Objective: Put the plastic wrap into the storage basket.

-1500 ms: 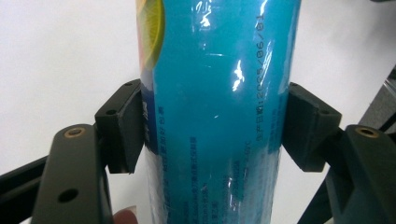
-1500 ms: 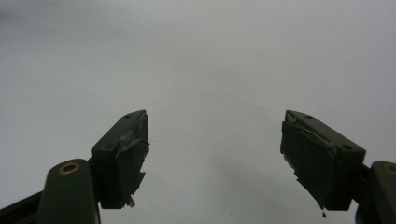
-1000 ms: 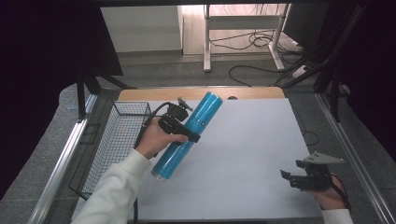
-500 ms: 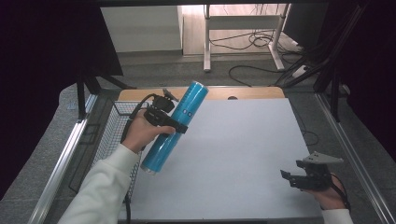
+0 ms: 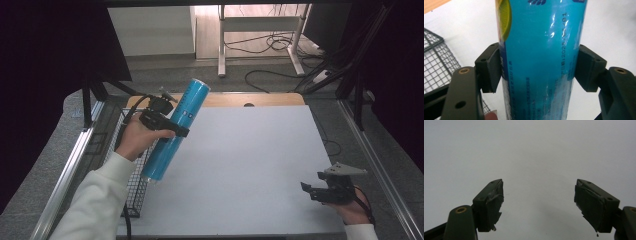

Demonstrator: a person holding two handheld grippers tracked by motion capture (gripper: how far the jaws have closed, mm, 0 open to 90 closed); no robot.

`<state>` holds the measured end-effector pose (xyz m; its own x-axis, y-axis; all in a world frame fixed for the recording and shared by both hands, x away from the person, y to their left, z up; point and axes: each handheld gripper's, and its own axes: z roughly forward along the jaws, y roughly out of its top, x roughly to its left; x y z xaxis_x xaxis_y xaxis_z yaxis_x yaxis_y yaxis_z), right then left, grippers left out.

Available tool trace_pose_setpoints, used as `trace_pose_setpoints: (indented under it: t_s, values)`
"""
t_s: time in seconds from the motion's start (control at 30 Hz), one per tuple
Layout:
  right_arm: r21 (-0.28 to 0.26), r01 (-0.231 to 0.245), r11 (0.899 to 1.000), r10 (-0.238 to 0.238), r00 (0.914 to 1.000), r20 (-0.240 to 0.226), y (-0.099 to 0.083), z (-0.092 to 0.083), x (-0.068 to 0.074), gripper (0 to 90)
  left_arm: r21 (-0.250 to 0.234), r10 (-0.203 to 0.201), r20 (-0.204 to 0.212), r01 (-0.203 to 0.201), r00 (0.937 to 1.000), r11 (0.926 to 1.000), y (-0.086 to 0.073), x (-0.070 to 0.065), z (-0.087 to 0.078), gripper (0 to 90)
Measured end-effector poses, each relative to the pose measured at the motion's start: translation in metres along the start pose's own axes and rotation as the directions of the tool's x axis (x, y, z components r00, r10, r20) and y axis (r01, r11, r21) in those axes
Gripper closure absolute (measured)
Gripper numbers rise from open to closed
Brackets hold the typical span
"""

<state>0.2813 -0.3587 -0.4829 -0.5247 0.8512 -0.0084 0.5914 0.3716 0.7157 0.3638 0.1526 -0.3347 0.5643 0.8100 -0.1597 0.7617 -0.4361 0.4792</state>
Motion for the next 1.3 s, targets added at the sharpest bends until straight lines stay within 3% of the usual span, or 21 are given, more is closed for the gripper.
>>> trace_pose_setpoints:
  t_s: [0.4,0.83,1.3]
  values:
    - [0.005,0.002,1.0,-0.002,1.0,0.002,0.0,0.001,0.001,23.9,0.009,-0.053,-0.029,0.054,0.9982,0.9985,-0.013,0.021,-0.012,31.7]
    - [-0.003,0.011,1.0,-0.011,0.9999,0.002,0.003,0.002,0.002,23.9,0.019,-0.121,-0.081,0.123,0.9893,0.9923,-0.039,0.052,-0.029,31.7]
    - [0.003,0.013,1.0,-0.013,0.9999,0.004,0.004,0.003,0.002,23.9,0.059,-0.225,-0.141,0.235,0.9641,0.9702,-0.072,0.09,-0.017,31.7]
